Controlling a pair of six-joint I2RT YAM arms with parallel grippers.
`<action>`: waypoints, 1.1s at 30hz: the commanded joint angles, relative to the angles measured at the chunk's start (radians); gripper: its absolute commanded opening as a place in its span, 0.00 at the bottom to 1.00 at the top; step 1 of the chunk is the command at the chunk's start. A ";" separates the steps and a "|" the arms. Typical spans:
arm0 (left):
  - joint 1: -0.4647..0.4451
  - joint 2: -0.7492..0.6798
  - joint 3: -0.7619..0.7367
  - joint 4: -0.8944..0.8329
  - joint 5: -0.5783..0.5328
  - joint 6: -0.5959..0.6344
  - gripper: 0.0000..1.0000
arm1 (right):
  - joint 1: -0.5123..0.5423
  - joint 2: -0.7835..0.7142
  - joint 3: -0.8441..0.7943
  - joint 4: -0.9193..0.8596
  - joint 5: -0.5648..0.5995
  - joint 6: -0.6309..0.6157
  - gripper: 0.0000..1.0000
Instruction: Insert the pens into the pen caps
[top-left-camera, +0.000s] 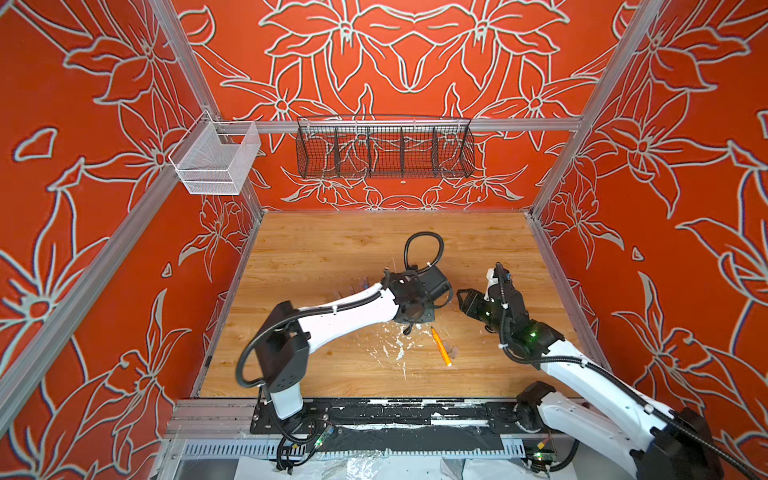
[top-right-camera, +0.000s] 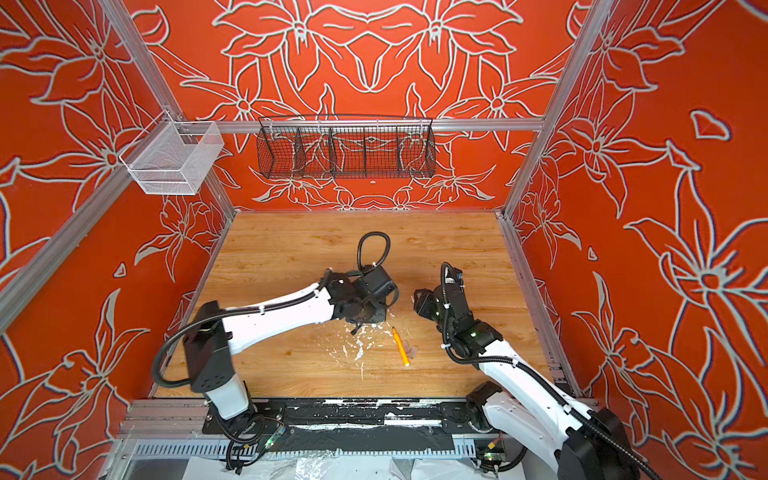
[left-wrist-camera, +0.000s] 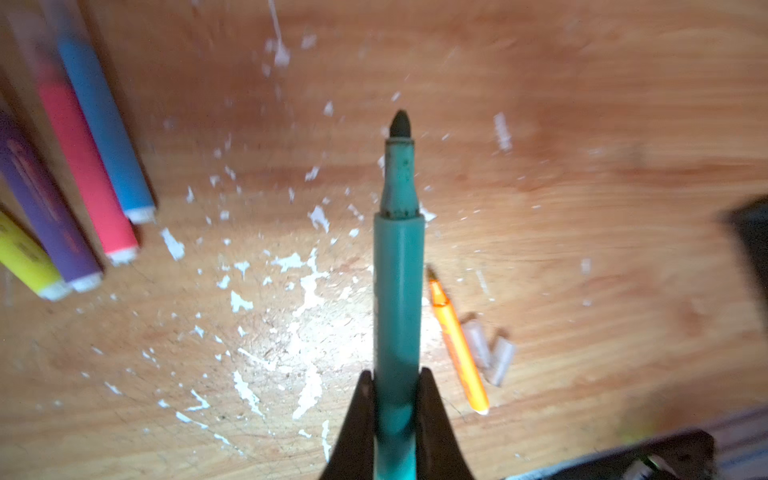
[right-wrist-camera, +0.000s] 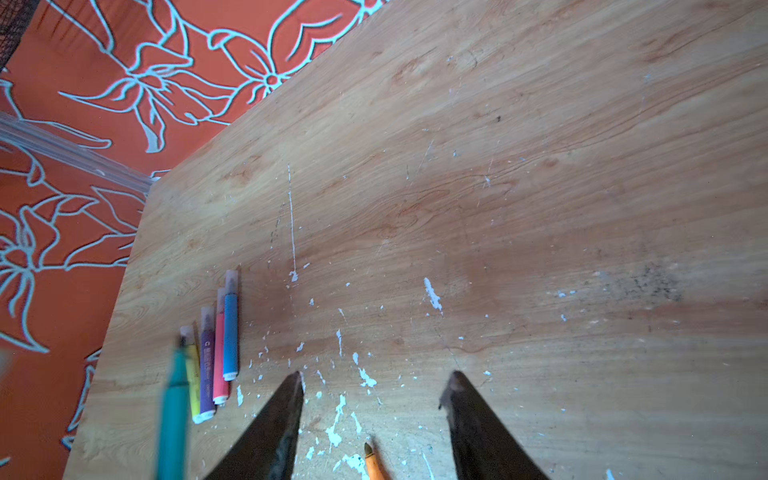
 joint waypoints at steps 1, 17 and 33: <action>0.000 -0.082 -0.073 0.114 -0.172 0.228 0.00 | -0.007 0.006 0.012 0.079 -0.090 -0.015 0.58; 0.007 -0.272 -0.465 0.630 0.045 0.586 0.00 | -0.004 0.014 -0.093 0.506 -0.445 0.024 0.63; 0.007 -0.236 -0.454 0.648 0.161 0.592 0.00 | 0.000 0.089 -0.083 0.598 -0.535 0.055 0.51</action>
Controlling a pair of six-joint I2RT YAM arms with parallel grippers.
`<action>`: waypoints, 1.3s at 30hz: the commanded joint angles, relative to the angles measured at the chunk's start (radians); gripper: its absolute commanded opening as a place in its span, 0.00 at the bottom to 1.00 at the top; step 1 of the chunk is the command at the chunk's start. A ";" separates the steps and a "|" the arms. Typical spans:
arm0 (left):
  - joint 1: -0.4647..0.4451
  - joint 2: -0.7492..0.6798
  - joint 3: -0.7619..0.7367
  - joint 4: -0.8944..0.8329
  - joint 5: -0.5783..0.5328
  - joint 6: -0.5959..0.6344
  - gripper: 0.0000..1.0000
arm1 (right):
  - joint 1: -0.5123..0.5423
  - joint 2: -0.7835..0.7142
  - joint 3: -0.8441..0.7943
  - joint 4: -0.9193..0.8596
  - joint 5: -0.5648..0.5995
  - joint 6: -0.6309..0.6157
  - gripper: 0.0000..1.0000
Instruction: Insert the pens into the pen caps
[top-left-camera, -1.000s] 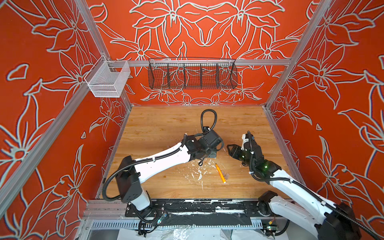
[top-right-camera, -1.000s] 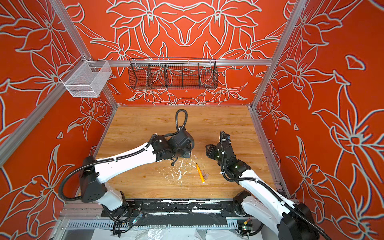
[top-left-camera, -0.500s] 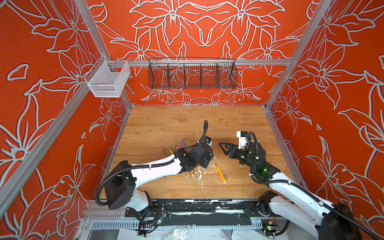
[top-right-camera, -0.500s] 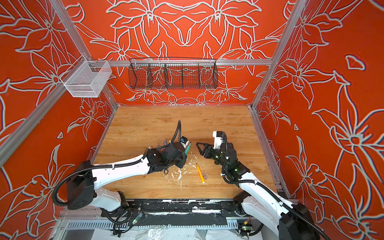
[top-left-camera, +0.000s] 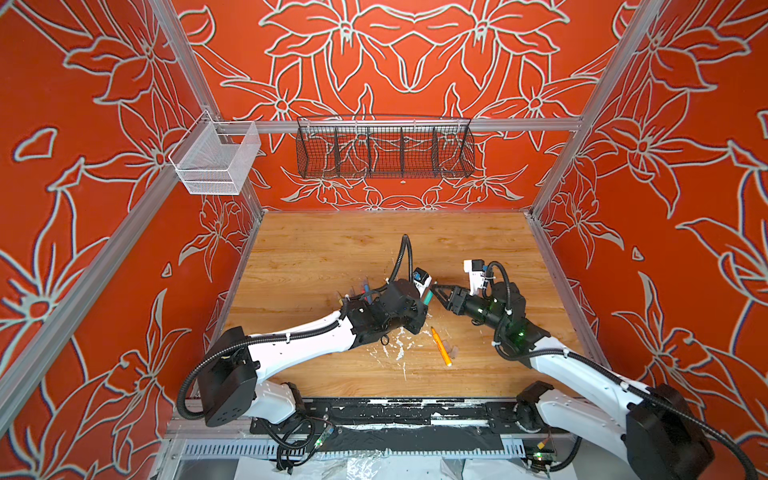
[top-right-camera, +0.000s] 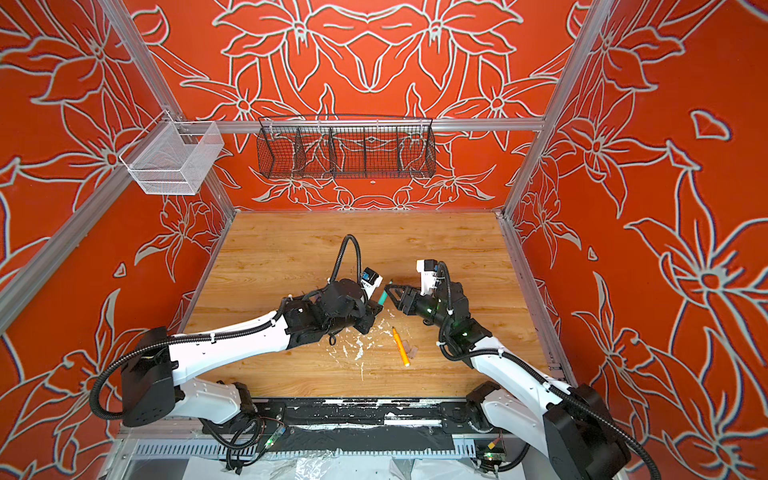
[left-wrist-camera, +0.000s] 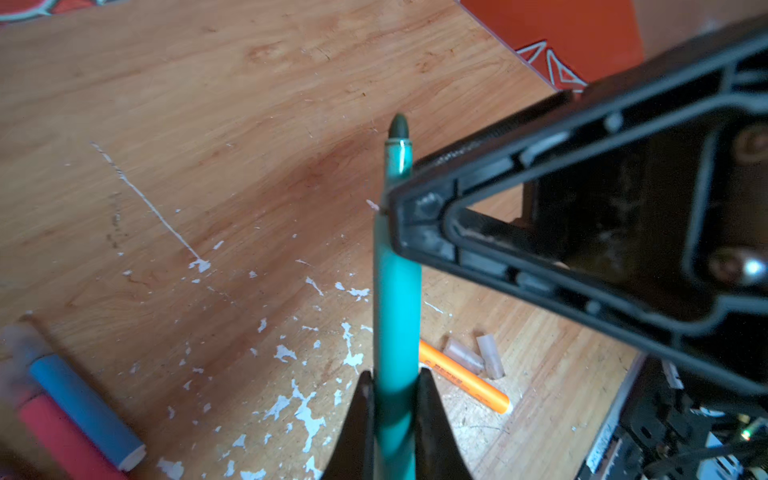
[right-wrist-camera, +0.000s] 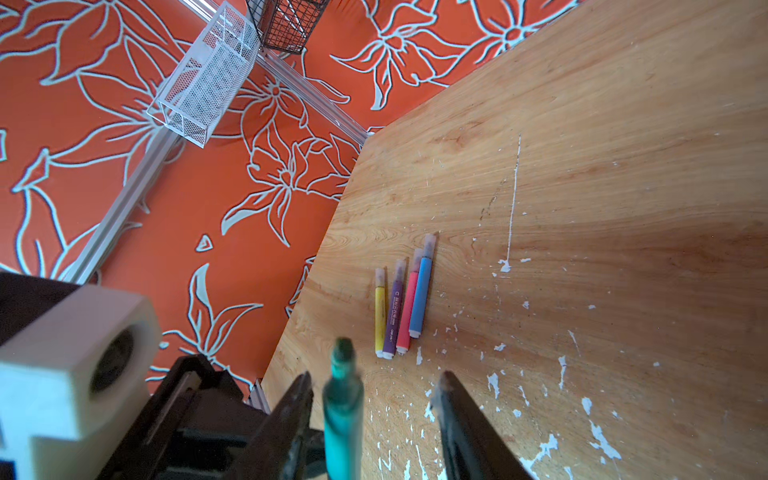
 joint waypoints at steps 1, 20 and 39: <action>-0.004 0.021 0.022 0.028 0.058 0.021 0.00 | 0.001 -0.013 -0.001 0.045 -0.026 0.022 0.51; -0.004 0.040 0.033 0.024 0.068 0.015 0.00 | 0.018 0.082 0.011 0.091 -0.050 0.062 0.25; -0.004 0.114 0.078 -0.006 0.061 -0.003 0.38 | 0.035 0.105 -0.007 0.167 -0.069 0.112 0.00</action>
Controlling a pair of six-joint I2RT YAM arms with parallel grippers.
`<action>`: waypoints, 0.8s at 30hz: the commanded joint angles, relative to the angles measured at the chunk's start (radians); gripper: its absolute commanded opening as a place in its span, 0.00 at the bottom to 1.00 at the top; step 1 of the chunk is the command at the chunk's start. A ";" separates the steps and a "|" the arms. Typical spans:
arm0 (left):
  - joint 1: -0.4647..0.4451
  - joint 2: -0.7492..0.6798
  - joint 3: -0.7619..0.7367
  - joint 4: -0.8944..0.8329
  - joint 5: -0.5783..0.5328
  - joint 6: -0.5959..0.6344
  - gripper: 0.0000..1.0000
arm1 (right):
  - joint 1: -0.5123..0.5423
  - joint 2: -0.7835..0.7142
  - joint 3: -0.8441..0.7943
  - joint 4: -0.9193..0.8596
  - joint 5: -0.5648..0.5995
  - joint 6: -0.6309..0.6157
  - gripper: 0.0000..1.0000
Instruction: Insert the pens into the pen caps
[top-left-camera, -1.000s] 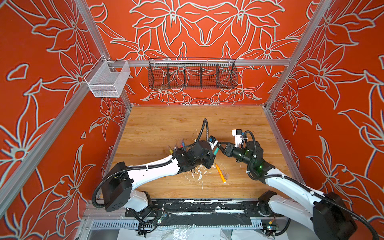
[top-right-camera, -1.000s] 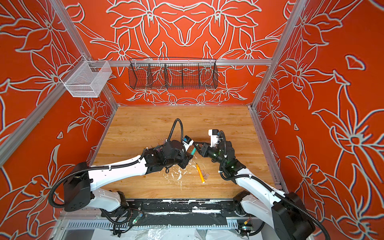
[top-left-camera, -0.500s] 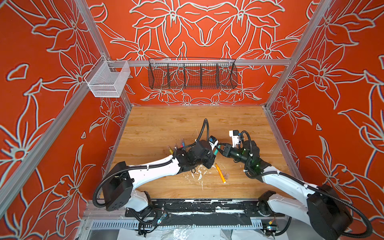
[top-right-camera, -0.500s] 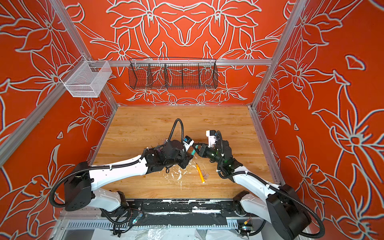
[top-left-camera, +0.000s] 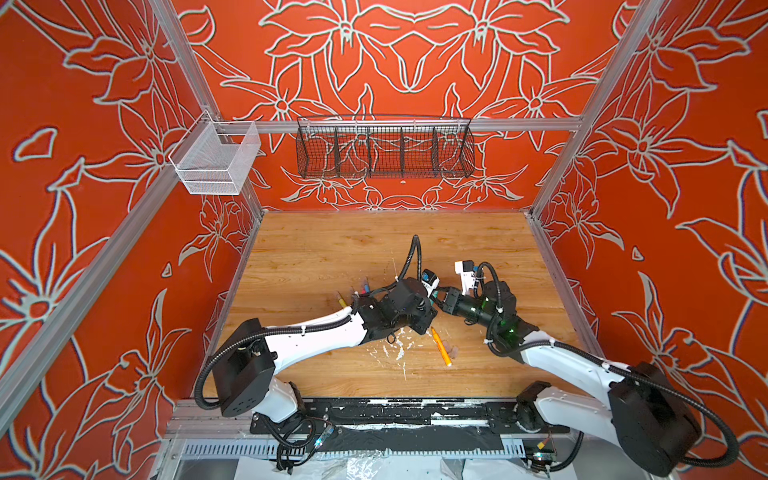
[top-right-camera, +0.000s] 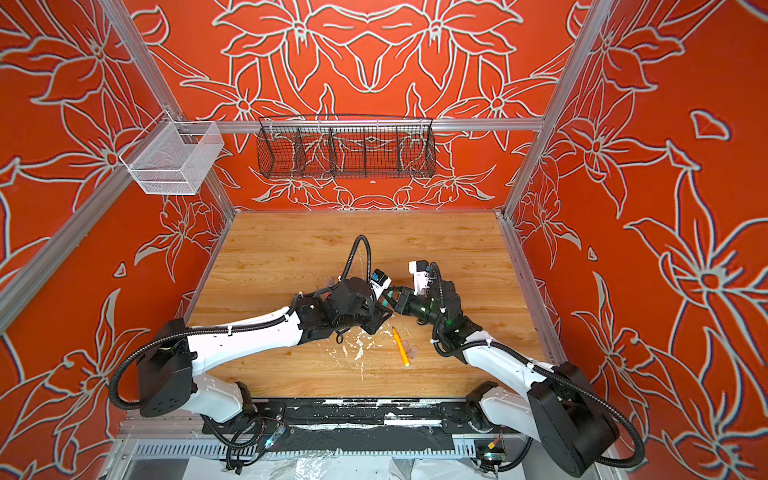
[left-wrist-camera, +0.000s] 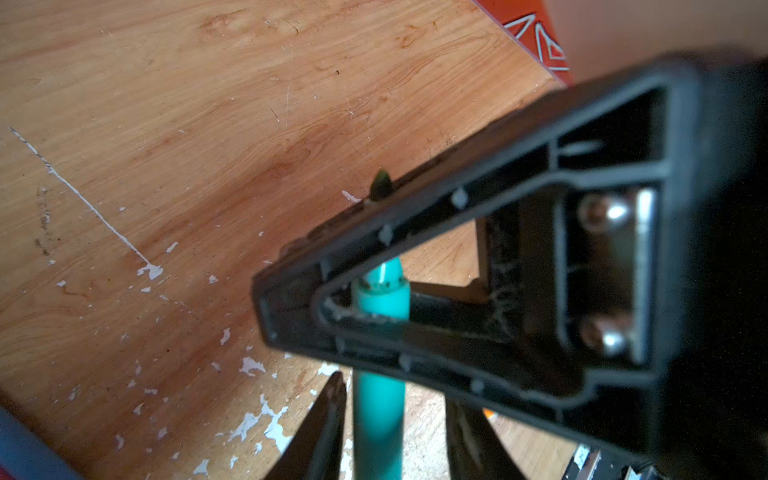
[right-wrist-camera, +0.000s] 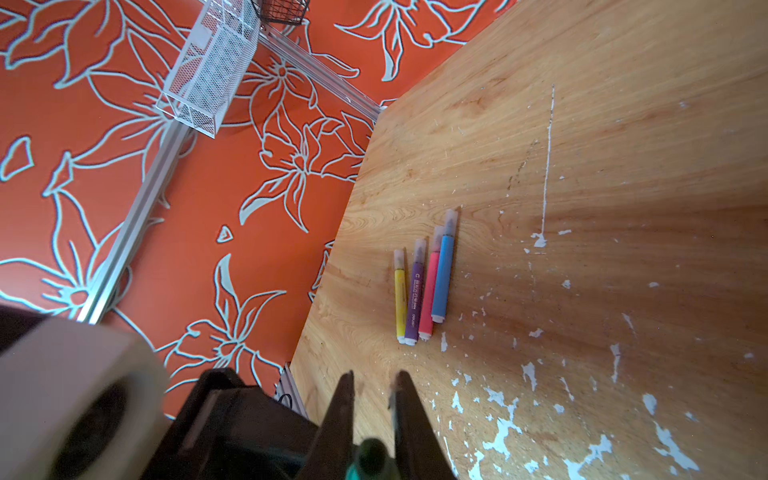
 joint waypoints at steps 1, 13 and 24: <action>-0.003 0.031 0.033 -0.007 0.010 0.005 0.37 | 0.006 -0.020 -0.010 0.049 -0.015 0.017 0.00; -0.003 0.031 0.025 0.010 0.013 -0.017 0.26 | 0.006 -0.090 -0.039 -0.007 0.070 0.016 0.00; -0.004 0.004 -0.007 0.048 0.030 -0.011 0.12 | 0.007 -0.077 -0.045 0.010 0.064 0.034 0.00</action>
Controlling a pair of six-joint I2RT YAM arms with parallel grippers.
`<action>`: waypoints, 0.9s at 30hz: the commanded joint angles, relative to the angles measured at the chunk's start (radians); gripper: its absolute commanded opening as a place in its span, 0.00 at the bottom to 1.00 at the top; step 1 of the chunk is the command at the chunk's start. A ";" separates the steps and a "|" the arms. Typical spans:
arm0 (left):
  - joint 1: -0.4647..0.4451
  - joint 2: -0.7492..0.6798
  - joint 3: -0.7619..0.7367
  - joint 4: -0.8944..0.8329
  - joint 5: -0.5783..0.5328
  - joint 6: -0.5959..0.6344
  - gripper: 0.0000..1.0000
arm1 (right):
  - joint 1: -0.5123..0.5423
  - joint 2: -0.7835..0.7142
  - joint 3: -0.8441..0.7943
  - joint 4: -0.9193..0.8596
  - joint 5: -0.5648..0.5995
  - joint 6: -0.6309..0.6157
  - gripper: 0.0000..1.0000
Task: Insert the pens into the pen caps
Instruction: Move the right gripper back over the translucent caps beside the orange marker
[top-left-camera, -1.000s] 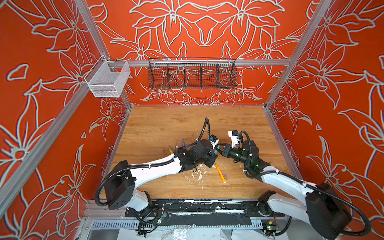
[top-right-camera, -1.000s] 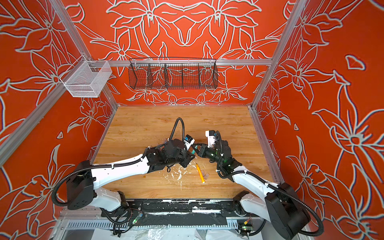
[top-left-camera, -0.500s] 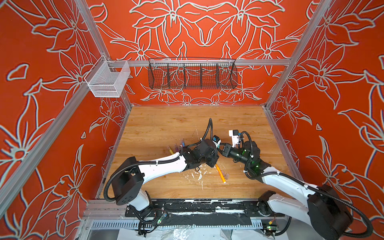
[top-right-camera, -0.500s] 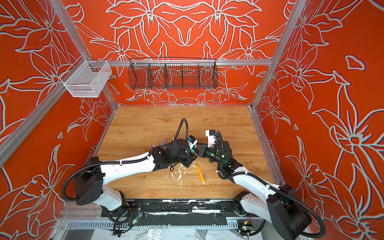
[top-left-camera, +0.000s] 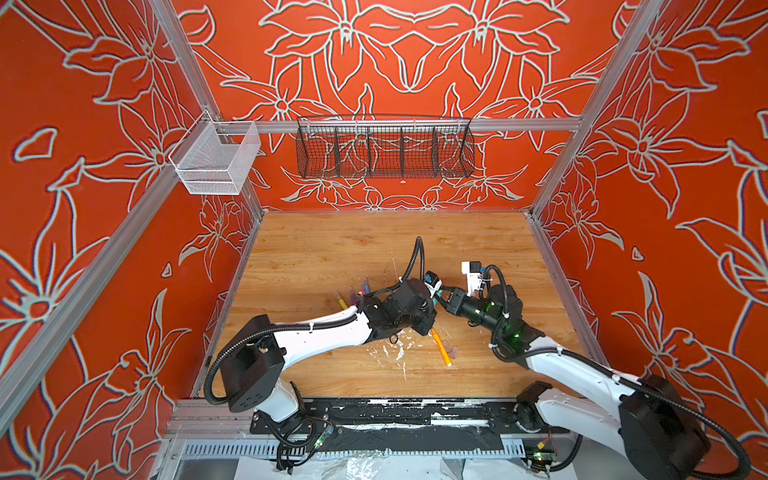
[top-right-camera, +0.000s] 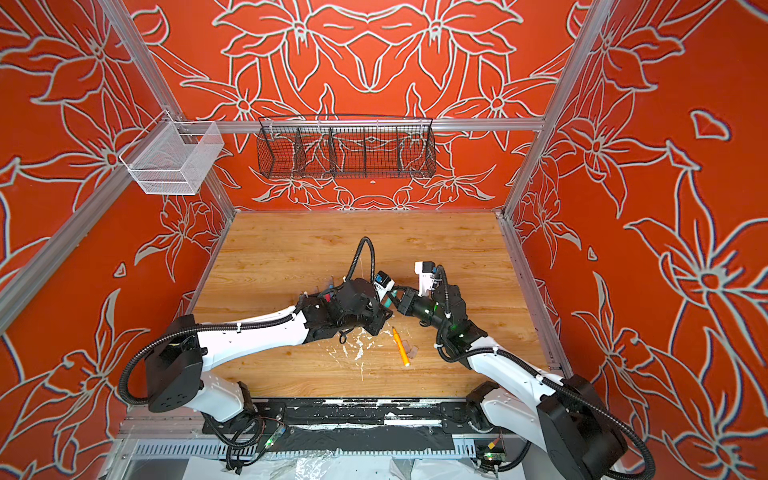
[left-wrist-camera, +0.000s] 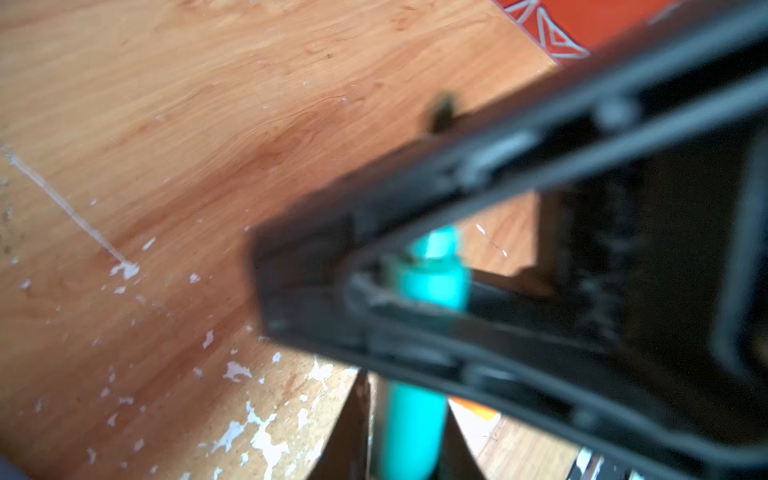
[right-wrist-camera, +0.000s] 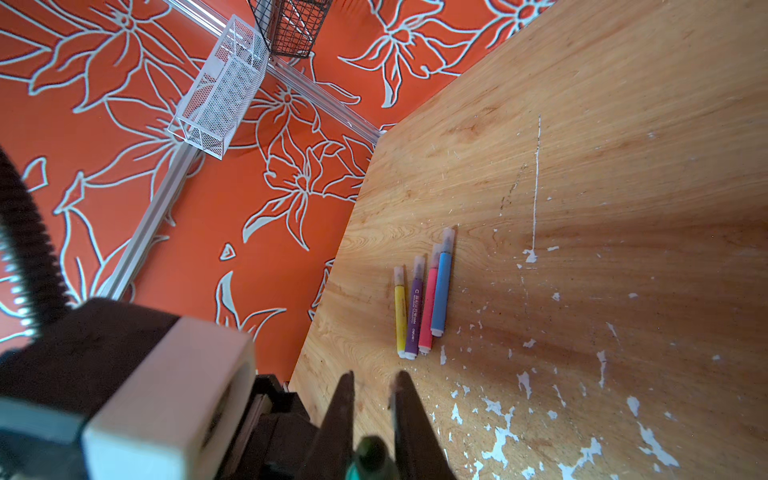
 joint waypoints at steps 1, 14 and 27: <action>0.002 -0.027 -0.008 0.022 0.010 -0.002 0.08 | 0.007 -0.004 -0.016 0.018 0.012 0.024 0.00; 0.130 -0.238 -0.169 0.062 -0.212 -0.148 0.00 | 0.009 -0.163 0.214 -0.604 0.216 -0.157 0.49; 0.135 -0.446 -0.318 0.077 -0.416 -0.228 0.00 | 0.130 -0.143 0.272 -1.198 0.466 -0.156 0.44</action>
